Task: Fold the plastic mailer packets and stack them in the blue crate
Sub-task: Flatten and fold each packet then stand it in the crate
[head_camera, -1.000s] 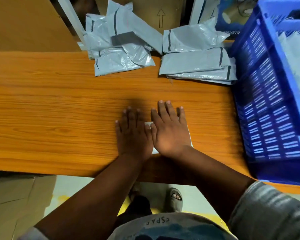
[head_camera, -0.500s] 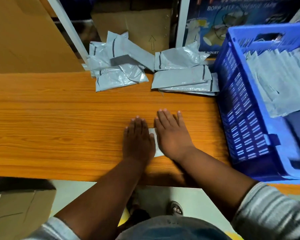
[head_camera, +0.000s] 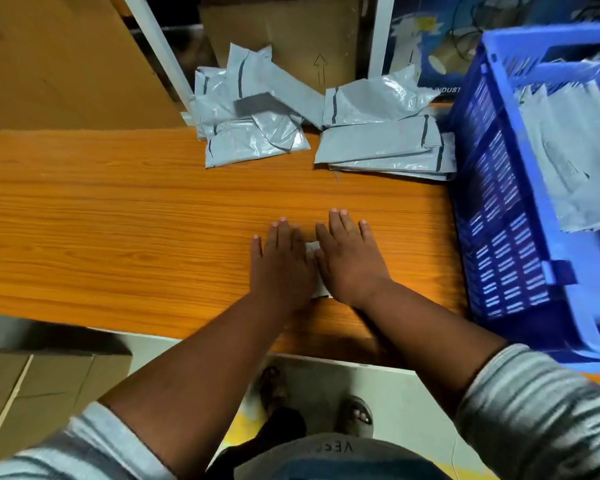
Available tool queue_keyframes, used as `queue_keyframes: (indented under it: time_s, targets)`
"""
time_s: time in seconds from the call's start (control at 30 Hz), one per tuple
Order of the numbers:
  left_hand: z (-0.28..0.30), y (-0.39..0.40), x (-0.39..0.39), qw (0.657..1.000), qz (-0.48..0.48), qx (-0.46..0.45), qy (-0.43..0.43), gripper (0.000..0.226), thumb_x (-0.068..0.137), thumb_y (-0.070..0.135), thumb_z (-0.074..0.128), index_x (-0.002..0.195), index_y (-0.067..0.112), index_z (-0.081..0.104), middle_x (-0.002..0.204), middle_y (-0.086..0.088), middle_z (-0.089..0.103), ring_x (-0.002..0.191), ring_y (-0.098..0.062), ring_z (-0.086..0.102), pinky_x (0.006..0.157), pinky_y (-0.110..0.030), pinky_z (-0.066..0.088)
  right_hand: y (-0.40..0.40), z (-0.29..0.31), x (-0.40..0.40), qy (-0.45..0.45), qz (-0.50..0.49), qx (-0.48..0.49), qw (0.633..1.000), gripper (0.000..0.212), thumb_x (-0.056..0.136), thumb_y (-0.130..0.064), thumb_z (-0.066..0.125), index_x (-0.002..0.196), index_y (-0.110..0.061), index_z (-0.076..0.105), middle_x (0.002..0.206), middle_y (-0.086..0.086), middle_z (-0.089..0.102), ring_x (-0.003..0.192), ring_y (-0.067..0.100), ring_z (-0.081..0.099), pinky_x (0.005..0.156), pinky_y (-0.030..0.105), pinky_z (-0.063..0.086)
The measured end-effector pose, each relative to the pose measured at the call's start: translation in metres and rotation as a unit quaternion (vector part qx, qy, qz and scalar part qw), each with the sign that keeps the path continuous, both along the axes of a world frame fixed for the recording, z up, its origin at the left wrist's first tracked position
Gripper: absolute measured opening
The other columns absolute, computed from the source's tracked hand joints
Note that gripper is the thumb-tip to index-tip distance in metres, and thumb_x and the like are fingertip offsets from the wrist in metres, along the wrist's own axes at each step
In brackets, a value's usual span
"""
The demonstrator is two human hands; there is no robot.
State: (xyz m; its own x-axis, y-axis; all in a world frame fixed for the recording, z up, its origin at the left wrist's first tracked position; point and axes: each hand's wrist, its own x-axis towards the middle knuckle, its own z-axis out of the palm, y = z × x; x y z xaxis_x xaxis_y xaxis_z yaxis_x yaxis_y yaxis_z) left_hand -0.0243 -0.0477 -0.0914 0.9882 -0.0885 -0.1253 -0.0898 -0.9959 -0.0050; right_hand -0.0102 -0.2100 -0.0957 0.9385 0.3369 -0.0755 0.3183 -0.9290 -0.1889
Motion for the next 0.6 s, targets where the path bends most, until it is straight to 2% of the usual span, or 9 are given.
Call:
queue_keyframes:
  time_s: [0.1, 0.17, 0.23, 0.3, 0.37, 0.47, 0.6]
  targets:
    - [0.014, -0.013, -0.006, 0.999, -0.003, -0.027, -0.030, 0.079, 0.100, 0.050, 0.011, 0.162, 0.006, 0.035, 0.172, -0.019, 0.028, 0.161, -0.035, 0.023, 0.125, -0.062, 0.025, -0.004, 0.008, 0.002, 0.022, -0.009, 0.055, 0.998, 0.056, 0.111, -0.042, 0.032, 0.160, -0.015, 0.029, 0.176, 0.015, 0.016, 0.165, 0.033, 0.007, 0.130, 0.062, 0.014]
    - [0.011, -0.024, -0.016, 0.994, -0.056, -0.056, -0.070, 0.070, 0.106, 0.042, 0.020, 0.162, 0.004, 0.036, 0.172, -0.021, 0.028, 0.162, -0.037, 0.022, 0.124, -0.062, 0.027, -0.015, 0.018, -0.007, 0.005, -0.046, 0.112, 0.993, 0.052, 0.110, -0.032, 0.041, 0.158, -0.014, 0.034, 0.175, 0.014, 0.020, 0.164, 0.033, 0.012, 0.129, 0.063, 0.017]
    - [0.001, -0.028, -0.034, 0.985, -0.118, -0.074, -0.103, 0.068, 0.105, 0.037, 0.031, 0.164, 0.003, 0.035, 0.174, -0.021, 0.026, 0.163, -0.038, 0.020, 0.126, -0.063, 0.024, -0.029, 0.022, -0.029, -0.037, -0.035, 0.095, 0.994, 0.059, 0.106, -0.031, 0.047, 0.161, -0.013, 0.033, 0.175, 0.013, 0.019, 0.164, 0.033, 0.013, 0.130, 0.062, 0.015]
    - [-0.010, -0.025, -0.054, 0.977, -0.151, -0.087, -0.122, 0.073, 0.101, 0.035, 0.042, 0.166, 0.002, 0.032, 0.174, -0.021, 0.024, 0.164, -0.038, 0.018, 0.126, -0.067, 0.023, -0.039, 0.017, -0.056, -0.044, 0.024, 0.046, 0.998, 0.065, 0.107, -0.036, 0.041, 0.167, -0.013, 0.026, 0.178, 0.012, 0.011, 0.165, 0.032, 0.009, 0.131, 0.061, 0.012]
    - [-0.019, -0.019, -0.065, 0.975, -0.172, -0.064, -0.126, 0.076, 0.101, 0.037, 0.046, 0.167, 0.003, 0.029, 0.176, -0.021, 0.017, 0.164, -0.038, 0.014, 0.125, -0.068, 0.022, -0.045, 0.005, -0.071, -0.014, 0.050, 0.008, 0.999, 0.068, 0.111, -0.044, 0.029, 0.171, -0.015, 0.017, 0.180, 0.010, 0.002, 0.166, 0.030, 0.002, 0.130, 0.061, 0.011]
    - [-0.025, -0.014, -0.059, 0.970, -0.191, -0.068, -0.135, 0.077, 0.102, 0.039, 0.046, 0.167, 0.002, 0.027, 0.177, -0.021, 0.014, 0.165, -0.038, 0.012, 0.127, -0.067, 0.019, -0.045, -0.005, -0.067, 0.028, 0.048, -0.005, 0.998, 0.072, 0.110, -0.050, 0.018, 0.172, -0.016, 0.004, 0.179, 0.009, -0.009, 0.165, 0.029, -0.008, 0.131, 0.060, 0.005]
    - [-0.028, -0.007, -0.050, 0.964, -0.218, -0.065, -0.138, 0.078, 0.102, 0.039, 0.047, 0.167, 0.002, 0.026, 0.176, -0.022, 0.015, 0.164, -0.039, 0.013, 0.126, -0.067, 0.020, -0.043, -0.003, -0.060, 0.047, 0.045, -0.028, 0.998, 0.075, 0.109, -0.054, 0.017, 0.171, -0.019, -0.006, 0.178, 0.006, -0.017, 0.165, 0.027, -0.015, 0.131, 0.060, -0.002]
